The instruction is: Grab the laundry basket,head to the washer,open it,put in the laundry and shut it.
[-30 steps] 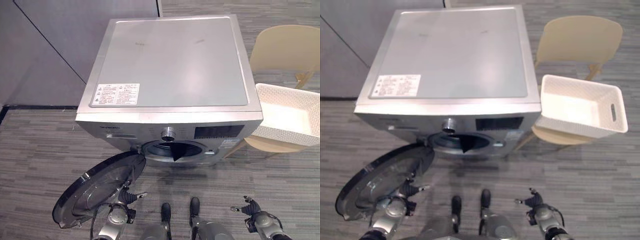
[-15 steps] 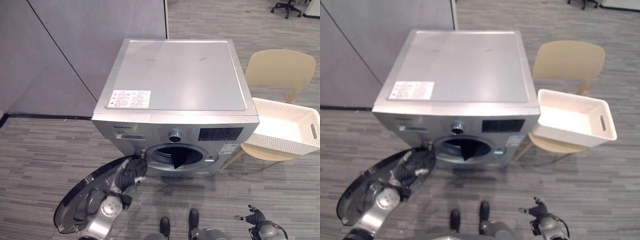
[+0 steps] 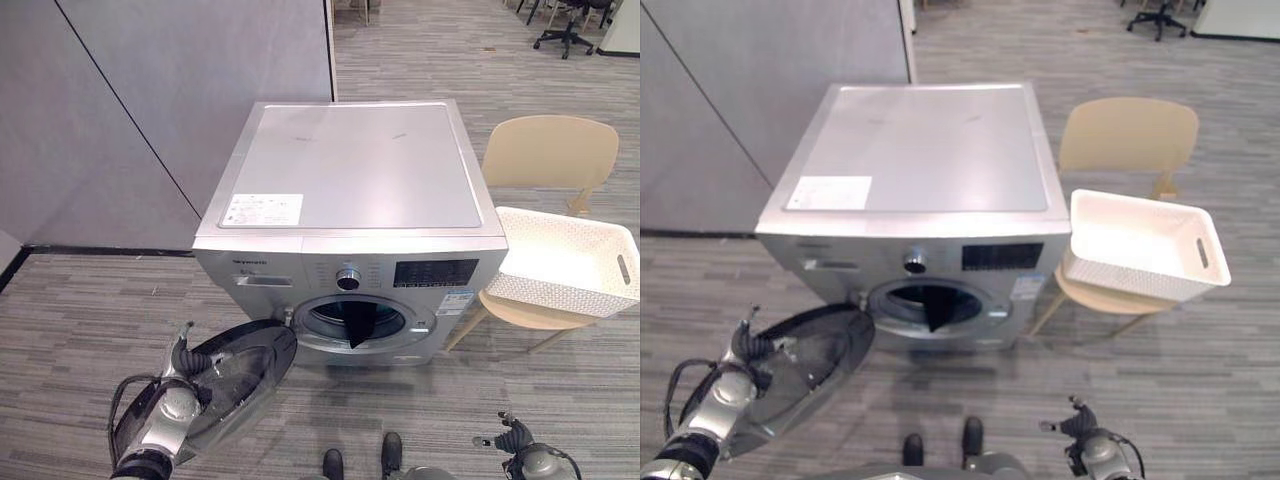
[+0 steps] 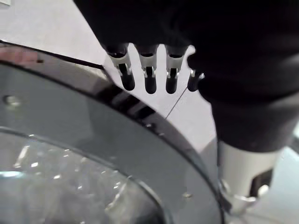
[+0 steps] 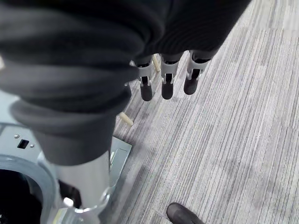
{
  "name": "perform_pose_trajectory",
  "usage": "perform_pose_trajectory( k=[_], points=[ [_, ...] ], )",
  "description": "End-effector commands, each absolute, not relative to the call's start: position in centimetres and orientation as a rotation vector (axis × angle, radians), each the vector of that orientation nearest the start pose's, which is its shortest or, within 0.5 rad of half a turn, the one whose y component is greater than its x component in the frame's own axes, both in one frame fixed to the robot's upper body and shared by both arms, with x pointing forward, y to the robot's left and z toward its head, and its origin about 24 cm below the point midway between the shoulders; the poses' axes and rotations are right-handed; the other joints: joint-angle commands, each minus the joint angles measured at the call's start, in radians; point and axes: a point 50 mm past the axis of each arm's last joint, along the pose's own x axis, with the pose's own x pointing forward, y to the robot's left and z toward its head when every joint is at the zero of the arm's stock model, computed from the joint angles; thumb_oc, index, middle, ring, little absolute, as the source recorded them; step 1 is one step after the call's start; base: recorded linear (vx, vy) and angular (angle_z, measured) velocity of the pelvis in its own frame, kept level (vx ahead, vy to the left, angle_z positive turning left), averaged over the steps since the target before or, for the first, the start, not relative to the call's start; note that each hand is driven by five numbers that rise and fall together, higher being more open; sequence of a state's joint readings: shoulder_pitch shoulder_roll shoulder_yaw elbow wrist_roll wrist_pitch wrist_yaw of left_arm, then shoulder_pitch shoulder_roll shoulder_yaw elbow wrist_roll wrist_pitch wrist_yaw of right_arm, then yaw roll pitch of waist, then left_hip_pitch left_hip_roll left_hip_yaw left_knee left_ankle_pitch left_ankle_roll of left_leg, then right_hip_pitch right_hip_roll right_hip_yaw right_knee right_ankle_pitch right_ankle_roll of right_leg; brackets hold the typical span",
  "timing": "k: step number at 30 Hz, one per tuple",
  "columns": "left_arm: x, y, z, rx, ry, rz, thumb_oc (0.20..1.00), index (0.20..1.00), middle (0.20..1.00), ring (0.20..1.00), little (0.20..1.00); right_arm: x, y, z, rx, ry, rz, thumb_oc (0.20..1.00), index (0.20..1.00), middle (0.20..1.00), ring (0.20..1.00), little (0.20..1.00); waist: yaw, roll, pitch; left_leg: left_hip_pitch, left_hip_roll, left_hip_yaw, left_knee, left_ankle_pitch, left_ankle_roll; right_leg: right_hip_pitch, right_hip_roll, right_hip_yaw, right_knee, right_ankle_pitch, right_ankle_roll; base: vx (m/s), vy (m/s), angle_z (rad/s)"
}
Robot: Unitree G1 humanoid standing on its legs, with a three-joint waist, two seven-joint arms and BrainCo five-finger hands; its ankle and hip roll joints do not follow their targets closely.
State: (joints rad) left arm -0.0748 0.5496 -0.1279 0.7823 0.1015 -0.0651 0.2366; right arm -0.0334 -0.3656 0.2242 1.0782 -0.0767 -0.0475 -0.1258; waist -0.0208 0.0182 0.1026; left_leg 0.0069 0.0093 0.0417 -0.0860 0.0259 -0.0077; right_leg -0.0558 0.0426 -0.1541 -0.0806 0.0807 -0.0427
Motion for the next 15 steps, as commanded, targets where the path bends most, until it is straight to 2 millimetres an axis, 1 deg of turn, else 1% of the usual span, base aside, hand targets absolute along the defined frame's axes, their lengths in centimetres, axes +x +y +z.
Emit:
perform_pose_trajectory(
  k=[1,2,4,5,6,7,9,10,11,12,13,14,15],
  points=[
    [22.4,33.5,-3.2,0.836,0.551,0.273,1.000,1.000,1.000,1.000,1.000,15.2,-26.9,-12.7,-0.633,0.962,-0.018,1.000,1.000,1.000,1.000,1.000,0.014,-0.051,-0.010,-0.042,-0.041,0.000,0.005,-0.041,0.003,0.001,-0.043,0.074,0.077,-0.127,0.155,-0.07,0.044,-0.11],
    [22.4,33.5,-3.2,0.836,0.551,0.273,1.000,1.000,1.000,1.000,1.000,15.2,-26.9,-12.7,-0.633,0.962,-0.018,1.000,1.000,1.000,1.000,1.000,0.014,-0.051,-0.011,-0.044,-0.041,0.001,0.005,-0.041,0.003,-0.001,-0.043,0.074,0.079,-0.128,0.155,-0.06,0.029,-0.19],
    [22.1,33.8,-3.4,0.862,0.577,0.266,1.000,1.000,1.000,1.000,1.000,15.6,-27.0,-12.4,-0.639,0.949,-0.019,1.000,1.000,1.000,1.000,1.000,0.015,-0.053,0.008,-0.069,-0.035,0.003,0.034,-0.046,0.013,-0.060,-0.041,0.085,0.168,-0.131,0.161,-0.15,0.034,-0.38],
    [22.6,34.1,-3.1,0.886,0.584,0.264,1.000,1.000,1.000,1.000,1.000,16.3,-27.1,-12.0,-0.629,0.924,-0.033,1.000,1.000,1.000,1.000,1.000,0.000,-0.050,0.043,-0.139,-0.029,-0.016,0.102,-0.049,0.021,-0.159,-0.024,0.145,0.312,-0.141,0.184,-0.23,0.021,-0.44],
    [22.8,33.9,-3.1,0.891,0.580,0.258,1.000,1.000,1.000,1.000,1.000,16.4,-27.2,-11.9,-0.621,0.919,-0.040,1.000,1.000,1.000,1.000,1.000,-0.006,-0.046,0.051,-0.158,-0.030,-0.027,0.117,-0.048,0.021,-0.177,-0.019,0.176,0.337,-0.147,0.191,-0.23,-0.025,-0.28],
    [23.2,33.7,-3.1,0.894,0.580,0.256,1.000,1.000,1.000,1.000,1.000,16.4,-27.2,-11.9,-0.616,0.918,-0.047,1.000,1.000,1.000,1.000,1.000,-0.009,-0.042,0.056,-0.178,-0.029,-0.035,0.130,-0.046,0.019,-0.180,-0.032,0.199,0.337,-0.152,0.189,-0.10,-0.083,0.26],
    [23.9,33.1,-3.3,0.899,0.579,0.237,1.000,1.000,1.000,1.000,1.000,15.9,-27.3,-12.2,-0.604,0.937,-0.058,1.000,1.000,1.000,1.000,1.000,-0.021,-0.034,0.062,-0.194,-0.024,-0.058,0.128,-0.033,0.010,-0.169,-0.049,0.262,0.335,-0.157,0.162,-0.08,-0.131,0.81],
    [24.2,32.6,-3.4,0.902,0.572,0.221,1.000,1.000,1.000,1.000,1.000,15.5,-27.3,-12.3,-0.600,0.949,-0.064,1.000,1.000,1.000,1.000,1.000,-0.026,-0.035,0.056,-0.200,-0.028,-0.069,0.123,-0.028,0.005,-0.146,-0.046,0.294,0.307,-0.159,0.159,-0.12,-0.215,1.01],
    [24.4,32.1,-3.4,0.860,0.557,0.235,1.000,1.000,1.000,1.000,1.000,16.1,-27.3,-12.2,-0.631,0.948,-0.052,1.000,1.000,1.000,1.000,1.000,-0.005,-0.036,0.055,-0.217,-0.018,-0.063,0.109,-0.011,-0.012,-0.113,-0.081,0.245,0.219,-0.145,0.162,-0.11,-0.172,0.81],
    [24.4,32.1,-3.4,0.860,0.557,0.236,1.000,1.000,1.000,1.000,1.000,16.1,-27.3,-12.2,-0.631,0.948,-0.052,1.000,1.000,1.000,1.000,1.000,-0.006,-0.036,0.057,-0.215,-0.019,-0.064,0.108,-0.011,-0.012,-0.110,-0.081,0.243,0.215,-0.144,0.162,-0.14,-0.203,0.51],
    [24.4,31.9,-3.5,0.851,0.553,0.226,1.000,1.000,1.000,1.000,1.000,16.3,-27.2,-12.2,-0.634,0.944,-0.050,1.000,1.000,1.000,1.000,1.000,0.004,-0.040,0.053,-0.228,-0.016,-0.069,0.100,0.006,-0.018,-0.099,-0.088,0.220,0.173,-0.146,0.158,-0.11,-0.175,-0.02],
    [24.4,31.7,-3.6,0.844,0.552,0.224,1.000,1.000,1.000,1.000,1.000,16.7,-27.1,-12.0,-0.635,0.929,-0.048,1.000,1.000,1.000,1.000,1.000,0.009,-0.042,0.048,-0.242,-0.011,-0.080,0.090,0.032,-0.030,-0.088,-0.080,0.221,0.137,-0.150,0.153,-0.19,-0.316,0.03],
    [24.3,31.3,-4.0,0.813,0.559,0.219,1.000,1.000,1.000,1.000,1.000,17.1,-27.2,-11.7,-0.649,0.917,-0.044,1.000,1.000,1.000,1.000,1.000,0.018,-0.038,0.041,-0.261,-0.005,-0.087,0.063,0.073,-0.055,-0.077,-0.066,0.214,0.080,-0.144,0.142,-0.14,-0.241,0.31]
  ],
)
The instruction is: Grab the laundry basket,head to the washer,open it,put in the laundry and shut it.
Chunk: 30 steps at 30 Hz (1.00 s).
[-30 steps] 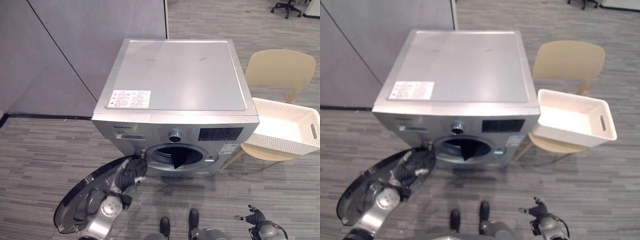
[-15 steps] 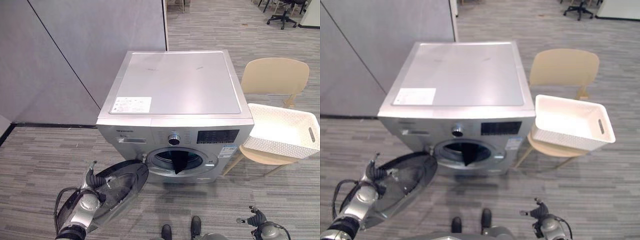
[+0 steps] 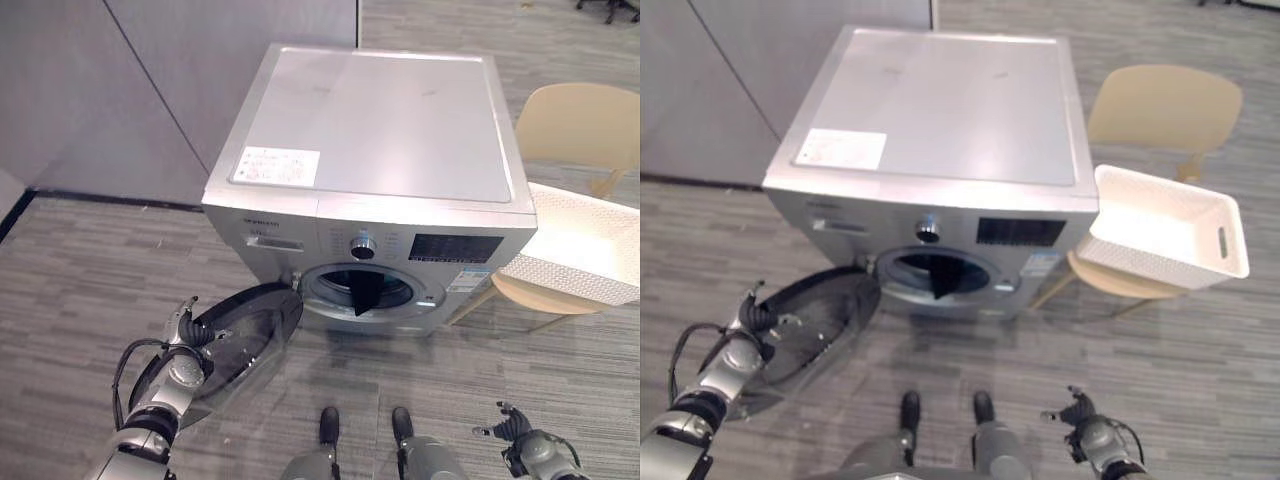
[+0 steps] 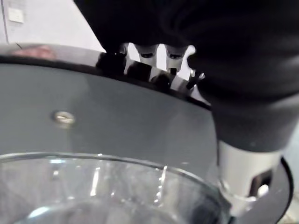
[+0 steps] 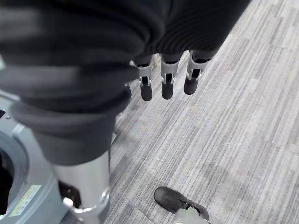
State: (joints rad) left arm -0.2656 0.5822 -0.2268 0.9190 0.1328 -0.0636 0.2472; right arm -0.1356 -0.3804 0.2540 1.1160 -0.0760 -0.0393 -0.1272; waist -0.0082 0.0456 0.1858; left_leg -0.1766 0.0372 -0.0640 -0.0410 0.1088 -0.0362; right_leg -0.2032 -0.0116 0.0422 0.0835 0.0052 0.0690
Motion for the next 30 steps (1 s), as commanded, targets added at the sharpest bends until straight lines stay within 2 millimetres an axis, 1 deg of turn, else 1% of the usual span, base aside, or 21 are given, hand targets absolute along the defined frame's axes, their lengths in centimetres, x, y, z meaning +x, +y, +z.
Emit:
perform_pose_trajectory(
  k=[1,2,3,4,5,6,7,8,11,12,13,15,16,18,19,20,22,25,26,27,30],
  points=[
    [24.3,31.3,-4.0,0.813,0.560,0.219,1.000,1.000,1.000,1.000,1.000,17.1,-27.2,-11.7,-0.649,0.917,-0.044,1.000,1.000,1.000,1.000,1.000,0.004,-0.065,-0.042,-0.078,-0.033,0.017,0.017,-0.009,-0.026,0.071,-0.011,0.017,-0.086,-0.068,0.031,-0.14,-0.193,0.59],
    [24.4,30.7,-4.1,0.788,0.552,0.210,1.000,1.000,1.000,1.000,1.000,17.3,-27.4,-11.5,-0.655,0.908,-0.051,1.000,1.000,1.000,1.000,1.000,0.007,-0.064,-0.034,-0.103,-0.038,0.021,0.027,0.000,-0.032,0.073,-0.011,0.010,-0.100,-0.060,0.027,-0.15,-0.092,0.44],
    [24.8,29.9,-4.2,0.749,0.535,0.198,1.000,1.000,1.000,1.000,1.000,17.7,-27.7,-11.2,-0.661,0.894,-0.063,1.000,1.000,1.000,1.000,1.000,0.003,-0.066,-0.024,-0.119,-0.043,0.048,0.051,-0.015,-0.024,0.067,-0.020,-0.006,-0.107,-0.053,0.027,-0.15,-0.092,0.31],
    [24.8,29.9,-4.2,0.749,0.535,0.198,1.000,1.000,1.000,1.000,1.000,17.7,-27.7,-11.2,-0.661,0.894,-0.063,1.000,1.000,1.000,1.000,1.000,0.003,-0.066,-0.024,-0.119,-0.043,0.048,0.051,-0.015,-0.024,0.067,-0.020,-0.006,-0.107,-0.053,0.027,-0.23,-0.140,0.36],
    [24.3,27.7,-5.4,0.653,0.538,0.167,1.000,1.000,1.000,1.000,1.000,17.5,-28.0,-11.3,-0.685,0.913,-0.073,1.000,1.000,1.000,1.000,1.000,-0.014,-0.068,-0.022,-0.076,-0.057,0.083,0.099,-0.067,-0.003,0.060,-0.029,-0.045,-0.129,-0.029,0.028,-0.13,-0.101,0.52],
    [24.3,27.7,-5.4,0.652,0.538,0.167,1.000,1.000,1.000,1.000,1.000,17.5,-28.0,-11.3,-0.685,0.913,-0.074,1.000,1.000,1.000,1.000,1.000,-0.016,-0.067,-0.021,-0.076,-0.057,0.081,0.102,-0.069,-0.003,0.062,-0.029,-0.047,-0.130,-0.030,0.028,-0.17,-0.115,0.91],
    [24.5,26.7,-5.4,0.617,0.517,0.149,1.000,1.000,1.000,1.000,1.000,17.6,-28.0,-11.2,-0.674,0.914,-0.083,1.000,1.000,1.000,1.000,1.000,-0.019,-0.067,-0.018,-0.081,-0.063,0.100,0.120,-0.073,0.001,0.063,-0.029,-0.049,-0.132,-0.026,0.022,-0.05,-0.040,1.12],
    [24.1,25.9,-5.9,0.591,0.524,0.129,1.000,1.000,1.000,1.000,1.000,17.5,-28.1,-11.3,-0.674,0.918,-0.085,1.000,1.000,1.000,1.000,1.000,-0.018,-0.067,-0.022,-0.071,-0.062,0.114,0.108,-0.086,0.007,0.066,-0.023,-0.055,-0.133,-0.028,0.020,-0.04,-0.067,0.96],
    [22.8,24.0,-7.1,0.523,0.548,0.078,1.000,1.000,1.000,1.000,1.000,17.3,-27.8,-11.6,-0.664,0.934,-0.086,1.000,1.000,1.000,1.000,1.000,-0.015,-0.069,-0.036,-0.038,-0.065,0.100,0.087,-0.101,0.017,0.083,-0.008,-0.063,-0.140,-0.028,0.016,0.03,-0.037,0.14],
    [22.7,23.0,-7.2,0.506,0.538,0.043,1.000,1.000,1.000,1.000,1.000,17.2,-27.6,-11.7,-0.659,0.936,-0.086,1.000,1.000,1.000,1.000,1.000,-0.015,-0.074,-0.041,-0.032,-0.067,0.092,0.083,-0.101,0.016,0.088,-0.006,-0.068,-0.147,-0.027,0.015,0.02,-0.009,0.13],
    [22.6,23.0,-7.2,0.506,0.538,0.043,1.000,1.000,1.000,1.000,1.000,17.2,-27.6,-11.7,-0.659,0.937,-0.086,1.000,1.000,1.000,1.000,1.000,-0.016,-0.074,-0.041,-0.031,-0.067,0.091,0.083,-0.101,0.016,0.089,-0.006,-0.069,-0.148,-0.027,0.015,0.04,-0.016,0.02],
    [22.1,22.1,-7.4,0.479,0.535,0.000,1.000,1.000,1.000,1.000,1.000,17.1,-27.1,-11.9,-0.651,0.935,-0.074,1.000,1.000,1.000,1.000,1.000,-0.013,-0.079,-0.054,-0.008,-0.064,0.092,0.059,-0.101,0.019,0.103,-0.001,-0.066,-0.154,-0.027,0.015,0.08,-0.024,-0.01],
    [22.2,21.1,-7.1,0.461,0.506,-0.048,1.000,1.000,1.000,1.000,1.000,17.2,-26.6,-12.0,-0.649,0.929,-0.060,1.000,1.000,1.000,1.000,1.000,-0.010,-0.086,-0.054,0.009,-0.063,0.078,0.033,-0.096,0.021,0.104,0.006,-0.060,-0.146,-0.030,0.013,0.05,-0.047,-0.06],
    [23.0,20.0,-6.2,0.463,0.453,-0.097,1.000,1.000,1.000,1.000,1.000,17.8,-26.1,-11.8,-0.646,0.905,-0.046,1.000,1.000,1.000,1.000,1.000,-0.009,-0.090,-0.050,0.012,-0.061,0.070,0.016,-0.092,0.021,0.093,0.013,-0.053,-0.138,-0.032,0.012,-0.01,-0.045,-0.14],
    [23.0,20.0,-6.2,0.463,0.453,-0.097,1.000,1.000,1.000,1.000,1.000,17.8,-26.1,-11.8,-0.646,0.905,-0.046,1.000,1.000,1.000,1.000,1.000,-0.009,-0.090,-0.050,0.012,-0.061,0.071,0.016,-0.092,0.021,0.093,0.013,-0.053,-0.138,-0.032,0.012,-0.03,-0.040,-0.14],
    [23.5,19.4,-5.7,0.468,0.425,-0.128,1.000,1.000,1.000,1.000,1.000,18.2,-25.8,-11.7,-0.652,0.886,-0.037,1.000,1.000,1.000,1.000,1.000,-0.012,-0.093,-0.046,0.010,-0.058,0.070,0.010,-0.092,0.022,0.082,0.017,-0.048,-0.135,-0.030,0.011,-0.06,-0.062,-0.17],
    [24.9,17.5,-4.5,0.488,0.350,-0.191,1.000,1.000,1.000,1.000,1.000,18.8,-25.3,-11.3,-0.663,0.848,-0.016,1.000,1.000,1.000,1.000,1.000,-0.020,-0.101,-0.041,0.000,-0.045,0.082,0.000,-0.087,0.020,0.051,0.028,-0.031,-0.131,-0.018,0.010,-0.10,-0.089,-0.20],
    [26.8,15.2,-2.9,0.527,0.260,-0.251,1.000,1.000,1.000,1.000,1.000,18.7,-24.8,-11.4,-0.666,0.834,0.001,1.000,1.000,1.000,1.000,1.000,-0.038,-0.114,-0.036,-0.015,-0.027,0.102,-0.002,-0.084,0.017,0.017,0.039,-0.012,-0.128,-0.006,0.010,-0.06,-0.061,-0.22],
    [26.8,15.2,-2.9,0.527,0.260,-0.251,1.000,1.000,1.000,1.000,1.000,18.7,-24.8,-11.4,-0.666,0.834,0.001,1.000,1.000,1.000,1.000,1.000,-0.038,-0.114,-0.036,-0.015,-0.027,0.102,-0.002,-0.084,0.017,0.016,0.039,-0.012,-0.128,-0.006,0.010,-0.05,-0.074,-0.22],
    [28.2,13.6,-1.9,0.544,0.210,-0.276,1.000,1.000,1.000,1.000,1.000,18.4,-24.7,-11.5,-0.664,0.835,0.000,1.000,1.000,1.000,1.000,1.000,-0.058,-0.122,-0.031,-0.028,-0.018,0.118,0.003,-0.081,0.016,-0.004,0.044,0.000,-0.125,0.000,0.010,-0.04,-0.074,-0.38],
    [30.4,11.5,-0.7,0.539,0.171,-0.269,1.000,1.000,1.000,1.000,1.000,17.6,-24.9,-11.9,-0.658,0.862,-0.015,1.000,1.000,1.000,1.000,1.000,-0.088,-0.127,-0.022,-0.047,-0.007,0.140,0.004,-0.075,0.012,-0.036,0.049,0.011,-0.111,0.000,0.008,-0.04,-0.067,-0.28]
  ],
)
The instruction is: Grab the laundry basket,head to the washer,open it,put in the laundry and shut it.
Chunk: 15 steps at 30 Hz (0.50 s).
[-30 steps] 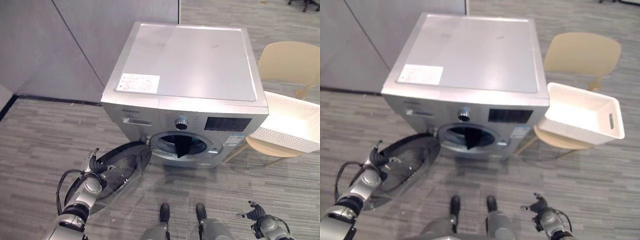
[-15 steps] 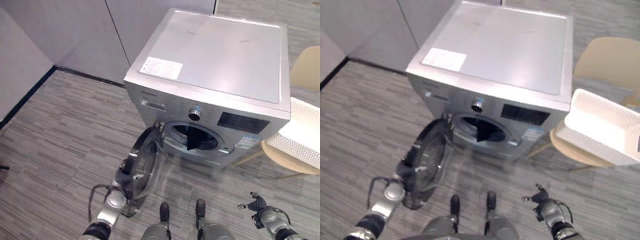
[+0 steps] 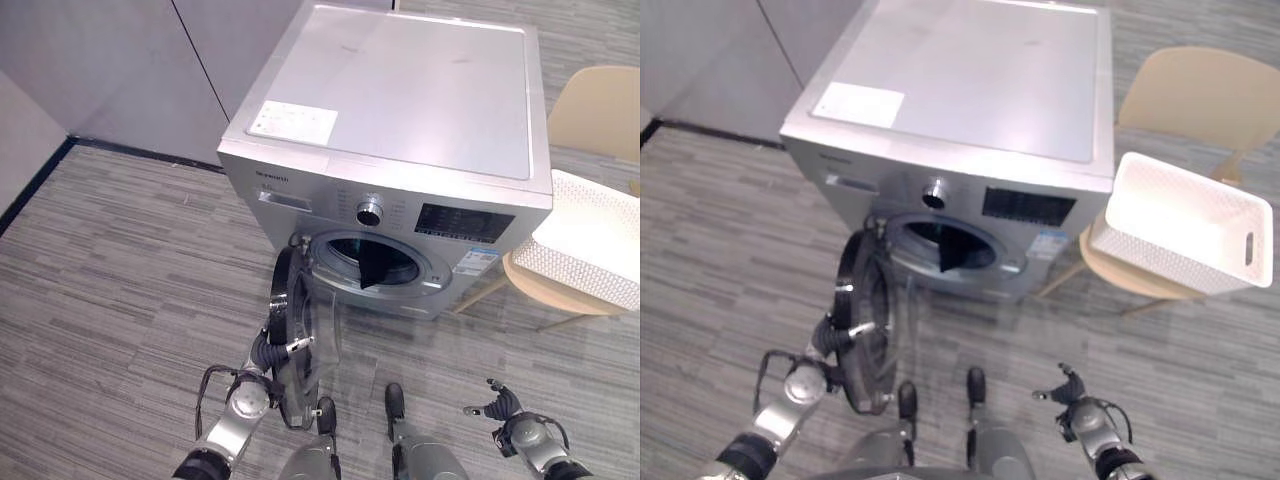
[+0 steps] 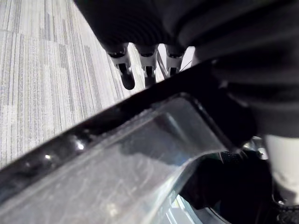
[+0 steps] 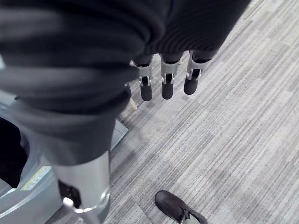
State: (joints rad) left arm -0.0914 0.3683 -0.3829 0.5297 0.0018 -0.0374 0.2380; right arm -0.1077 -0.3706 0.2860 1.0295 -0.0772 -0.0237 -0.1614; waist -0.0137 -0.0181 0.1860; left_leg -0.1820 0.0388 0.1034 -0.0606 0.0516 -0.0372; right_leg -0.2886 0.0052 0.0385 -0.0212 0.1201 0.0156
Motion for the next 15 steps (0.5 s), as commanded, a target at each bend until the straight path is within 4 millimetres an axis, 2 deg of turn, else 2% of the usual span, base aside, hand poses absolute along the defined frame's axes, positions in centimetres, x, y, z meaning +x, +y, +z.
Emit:
perform_pose_trajectory(
  k=[1,3,4,8,10,15],
  points=[
    [31.4,10.8,0.1,0.535,0.150,-0.259,1.000,1.000,1.000,1.000,1.000,17.6,-24.9,-12.0,-0.659,0.866,-0.018,1.000,1.000,1.000,1.000,1.000,-0.093,-0.062,-0.017,-0.047,-0.007,-0.024,0.024,-0.016,0.013,0.038,0.034,0.017,-0.001,-0.114,0.061,-0.05,-0.050,0.00],
    [32.4,9.2,2.0,0.457,0.088,-0.263,1.000,1.000,1.000,1.000,1.000,16.8,-25.5,-12.3,-0.652,0.905,-0.054,1.000,1.000,1.000,1.000,1.000,-0.108,-0.053,-0.003,-0.061,-0.005,-0.015,0.028,-0.012,0.010,0.016,0.033,0.015,0.014,-0.114,0.060,-0.06,-0.026,0.09],
    [32.4,8.5,2.4,0.418,0.070,-0.277,1.000,1.000,1.000,1.000,1.000,16.5,-25.8,-12.4,-0.644,0.920,-0.071,1.000,1.000,1.000,1.000,1.000,-0.109,-0.048,0.001,-0.062,-0.006,-0.013,0.031,-0.013,0.010,0.014,0.031,0.013,0.017,-0.115,0.060,-0.02,-0.013,0.03],
    [30.4,6.2,3.0,0.129,0.045,-0.302,1.000,1.000,1.000,1.000,1.000,14.8,-26.3,-13.1,-0.609,0.978,-0.127,1.000,1.000,1.000,1.000,1.000,-0.110,-0.022,0.012,-0.035,-0.013,0.005,0.032,-0.021,0.008,0.038,0.025,0.008,0.021,-0.130,0.054,0.03,-0.003,-0.13],
    [30.1,5.9,3.2,0.107,0.036,-0.315,1.000,1.000,1.000,1.000,1.000,14.7,-26.3,-13.1,-0.605,0.977,-0.136,1.000,1.000,1.000,1.000,1.000,-0.111,-0.018,0.013,-0.025,-0.014,0.007,0.031,-0.024,0.008,0.045,0.024,0.008,0.021,-0.133,0.053,0.04,0.004,0.01],
    [30.0,4.1,5.2,0.058,-0.044,-0.355,1.000,1.000,1.000,1.000,1.000,14.8,-26.1,-13.0,-0.596,0.952,-0.143,1.000,1.000,1.000,1.000,1.000,-0.130,0.000,0.012,0.014,-0.017,0.021,0.017,-0.029,0.003,0.070,0.023,0.012,0.024,-0.147,0.049,0.04,0.014,-0.40]
  ],
)
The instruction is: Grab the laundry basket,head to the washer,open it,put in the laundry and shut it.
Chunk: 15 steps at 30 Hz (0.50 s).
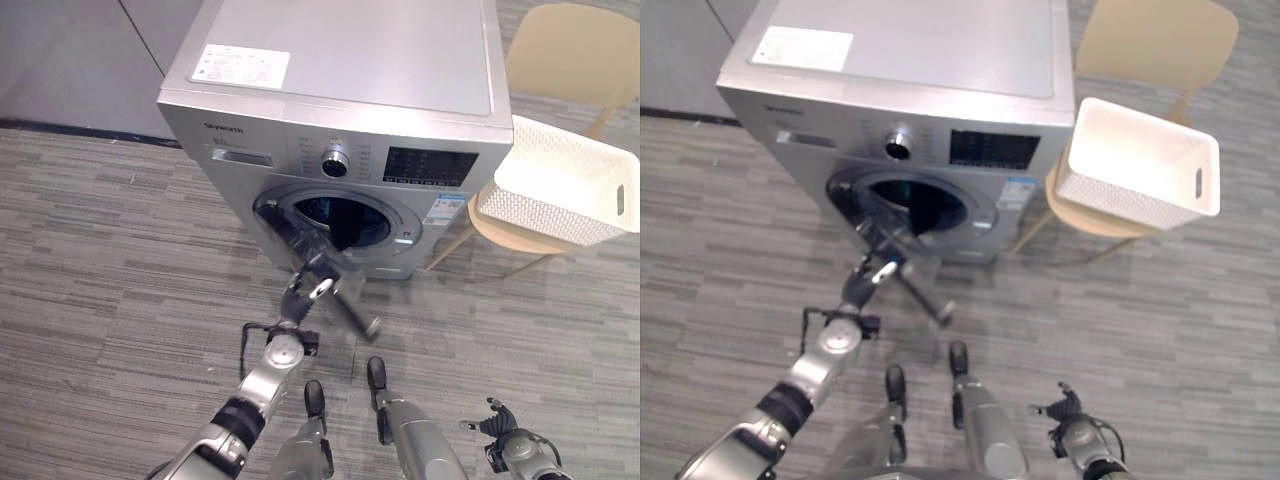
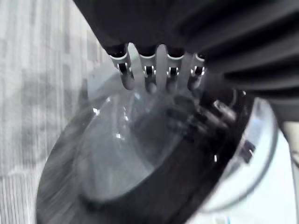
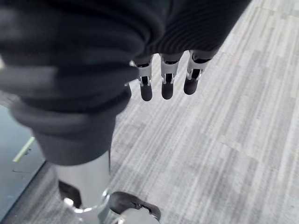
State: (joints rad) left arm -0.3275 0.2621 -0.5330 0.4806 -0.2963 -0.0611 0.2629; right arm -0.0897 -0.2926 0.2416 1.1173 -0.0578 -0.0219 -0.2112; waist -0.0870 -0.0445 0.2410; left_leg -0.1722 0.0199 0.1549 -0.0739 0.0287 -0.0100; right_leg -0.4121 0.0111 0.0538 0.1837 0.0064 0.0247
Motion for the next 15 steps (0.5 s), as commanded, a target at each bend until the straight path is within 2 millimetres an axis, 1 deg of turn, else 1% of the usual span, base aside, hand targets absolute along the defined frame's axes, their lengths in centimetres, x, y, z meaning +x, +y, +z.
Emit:
perform_pose_trajectory(
  k=[1,3,4,5,6,7,8,9,11,13,14,15],
  points=[
    [30.1,3.8,5.6,0.091,-0.065,-0.368,1.000,1.000,1.000,1.000,1.000,14.7,-26.1,-13.0,-0.599,0.949,-0.142,1.000,1.000,1.000,1.000,1.000,-0.060,0.030,-0.043,0.008,0.002,-0.027,0.027,-0.007,-0.024,0.196,0.017,-0.003,-0.180,-0.034,0.040,0.03,0.025,-0.16],
    [30.4,3.6,5.5,0.157,-0.074,-0.372,1.000,1.000,1.000,1.000,1.000,14.9,-26.2,-12.9,-0.606,0.937,-0.142,1.000,1.000,1.000,1.000,1.000,-0.069,0.038,-0.044,0.018,0.002,-0.022,0.019,-0.008,-0.025,0.199,0.015,0.001,-0.178,-0.038,0.040,0.02,0.029,-0.12],
    [30.4,3.6,5.5,0.157,-0.074,-0.372,1.000,1.000,1.000,1.000,1.000,14.9,-26.2,-12.9,-0.606,0.937,-0.142,1.000,1.000,1.000,1.000,1.000,-0.069,0.038,-0.044,0.018,0.002,-0.022,0.019,-0.008,-0.025,0.199,0.015,0.001,-0.178,-0.038,0.040,0.02,0.039,-0.16],
    [31.4,4.2,4.4,0.273,-0.028,-0.342,1.000,1.000,1.000,1.000,1.000,15.1,-26.4,-12.7,-0.623,0.925,-0.132,1.000,1.000,1.000,1.000,1.000,-0.082,0.043,-0.044,0.024,0.003,-0.015,0.011,-0.007,-0.026,0.194,0.017,0.005,-0.172,-0.039,0.041,0.02,0.042,-0.23],
    [32.3,5.0,3.8,0.346,0.005,-0.314,1.000,1.000,1.000,1.000,1.000,15.2,-26.5,-12.6,-0.638,0.924,-0.126,1.000,1.000,1.000,1.000,1.000,-0.091,0.047,-0.045,0.024,0.005,-0.009,0.008,-0.006,-0.027,0.187,0.018,0.009,-0.166,-0.038,0.043,0.02,0.063,-0.14],
    [33.2,6.1,3.5,0.430,0.030,-0.280,1.000,1.000,1.000,1.000,1.000,15.3,-26.7,-12.5,-0.654,0.923,-0.116,1.000,1.000,1.000,1.000,1.000,-0.099,0.049,-0.043,0.027,0.006,-0.004,0.003,-0.006,-0.027,0.182,0.020,0.013,-0.160,-0.040,0.045,0.00,0.049,-0.14],
    [34.1,7.2,3.5,0.478,0.045,-0.244,1.000,1.000,1.000,1.000,1.000,15.4,-26.8,-12.5,-0.667,0.921,-0.110,1.000,1.000,1.000,1.000,1.000,-0.106,0.052,-0.048,0.021,0.008,0.001,-0.001,-0.004,-0.029,0.170,0.021,0.017,-0.157,-0.036,0.047,0.00,0.051,-0.09],
    [35.0,8.6,3.7,0.534,0.067,-0.199,1.000,1.000,1.000,1.000,1.000,15.3,-27.0,-12.4,-0.678,0.925,-0.103,1.000,1.000,1.000,1.000,1.000,-0.115,0.054,-0.048,0.021,0.010,0.008,-0.004,-0.005,-0.029,0.163,0.023,0.019,-0.153,-0.035,0.050,0.00,0.039,-0.30],
    [36.7,11.1,5.0,0.636,0.063,-0.134,1.000,1.000,1.000,1.000,1.000,15.4,-27.4,-12.2,-0.692,0.922,-0.094,1.000,1.000,1.000,1.000,1.000,-0.124,0.058,-0.057,0.010,0.015,0.018,-0.008,-0.002,-0.032,0.141,0.024,0.022,-0.148,-0.028,0.057,0.00,0.025,-0.29],
    [37.5,12.7,6.1,0.668,0.047,-0.094,1.000,1.000,1.000,1.000,1.000,15.3,-27.6,-12.2,-0.693,0.922,-0.090,1.000,1.000,1.000,1.000,1.000,-0.124,0.058,-0.062,0.002,0.020,0.022,-0.007,0.001,-0.033,0.131,0.024,0.021,-0.149,-0.023,0.061,0.00,-0.005,-0.11],
    [37.5,12.7,6.1,0.668,0.047,-0.094,1.000,1.000,1.000,1.000,1.000,15.3,-27.6,-12.2,-0.693,0.922,-0.090,1.000,1.000,1.000,1.000,1.000,-0.125,0.058,-0.062,0.002,0.020,0.022,-0.007,0.001,-0.033,0.131,0.024,0.021,-0.149,-0.023,0.061,0.02,-0.023,-0.09],
    [37.6,13.3,6.6,0.660,0.027,-0.080,1.000,1.000,1.000,1.000,1.000,14.9,-27.7,-12.3,-0.680,0.932,-0.096,1.000,1.000,1.000,1.000,1.000,-0.119,0.056,-0.064,0.002,0.022,0.023,-0.004,0.001,-0.033,0.135,0.023,0.015,-0.152,-0.022,0.063,0.03,-0.025,-0.09]
  ],
)
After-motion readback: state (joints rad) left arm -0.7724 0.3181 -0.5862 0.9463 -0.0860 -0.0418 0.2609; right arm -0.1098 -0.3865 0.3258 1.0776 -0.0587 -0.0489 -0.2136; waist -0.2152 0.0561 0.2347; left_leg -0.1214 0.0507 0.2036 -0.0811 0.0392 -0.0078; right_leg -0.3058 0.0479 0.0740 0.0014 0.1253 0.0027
